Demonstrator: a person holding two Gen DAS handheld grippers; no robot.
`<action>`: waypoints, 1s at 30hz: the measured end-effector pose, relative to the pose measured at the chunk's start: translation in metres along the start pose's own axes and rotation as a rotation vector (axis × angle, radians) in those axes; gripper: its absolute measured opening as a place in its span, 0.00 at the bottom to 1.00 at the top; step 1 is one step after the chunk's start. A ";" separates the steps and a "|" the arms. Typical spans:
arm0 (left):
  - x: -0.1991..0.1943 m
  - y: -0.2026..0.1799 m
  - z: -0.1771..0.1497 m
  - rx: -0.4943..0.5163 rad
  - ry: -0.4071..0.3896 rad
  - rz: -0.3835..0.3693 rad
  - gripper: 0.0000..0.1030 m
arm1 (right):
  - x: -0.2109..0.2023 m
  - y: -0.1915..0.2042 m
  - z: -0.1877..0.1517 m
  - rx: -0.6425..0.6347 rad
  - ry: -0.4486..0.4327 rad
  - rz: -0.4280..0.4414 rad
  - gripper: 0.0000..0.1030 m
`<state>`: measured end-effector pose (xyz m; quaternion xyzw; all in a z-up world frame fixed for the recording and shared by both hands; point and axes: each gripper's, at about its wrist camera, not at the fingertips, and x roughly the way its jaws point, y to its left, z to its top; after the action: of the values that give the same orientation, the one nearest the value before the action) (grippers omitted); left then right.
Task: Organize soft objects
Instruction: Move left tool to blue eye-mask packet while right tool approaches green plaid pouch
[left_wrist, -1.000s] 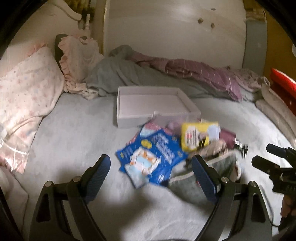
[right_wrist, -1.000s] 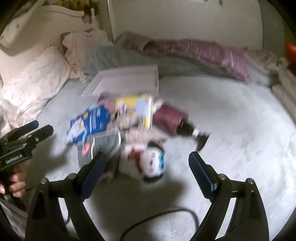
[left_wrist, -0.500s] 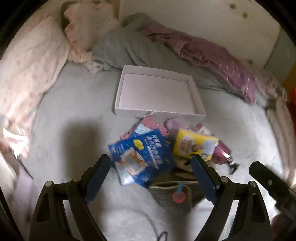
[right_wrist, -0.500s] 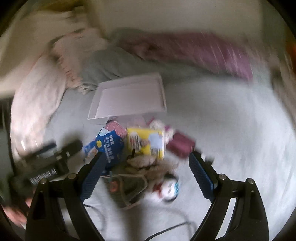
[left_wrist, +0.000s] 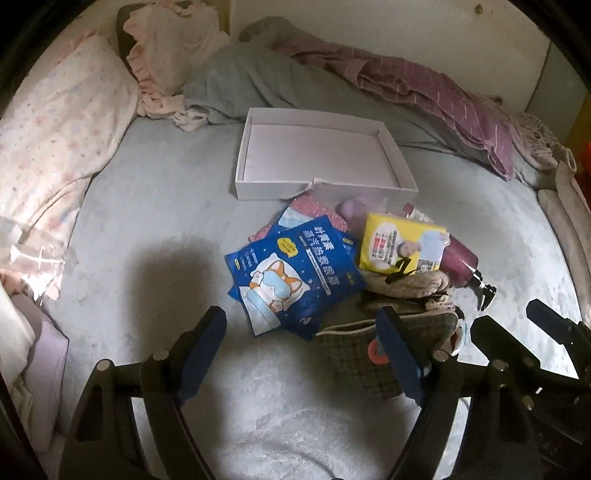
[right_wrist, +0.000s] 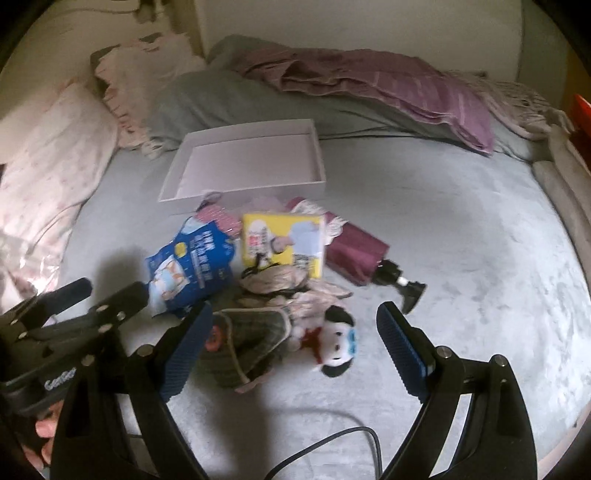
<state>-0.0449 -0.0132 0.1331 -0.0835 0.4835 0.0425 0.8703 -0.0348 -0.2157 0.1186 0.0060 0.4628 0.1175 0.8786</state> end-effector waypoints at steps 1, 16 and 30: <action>0.001 -0.001 0.000 0.006 0.003 0.000 0.81 | 0.000 0.000 0.000 0.000 -0.002 0.009 0.88; 0.013 -0.006 -0.003 0.045 0.072 0.020 0.81 | 0.000 0.004 -0.003 -0.012 0.026 0.019 0.88; -0.006 0.014 0.000 -0.005 0.041 0.002 0.82 | -0.011 0.003 -0.004 -0.140 -0.113 0.208 0.71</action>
<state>-0.0502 0.0007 0.1362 -0.0859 0.5011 0.0430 0.8600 -0.0448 -0.2153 0.1259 -0.0007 0.4001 0.2393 0.8847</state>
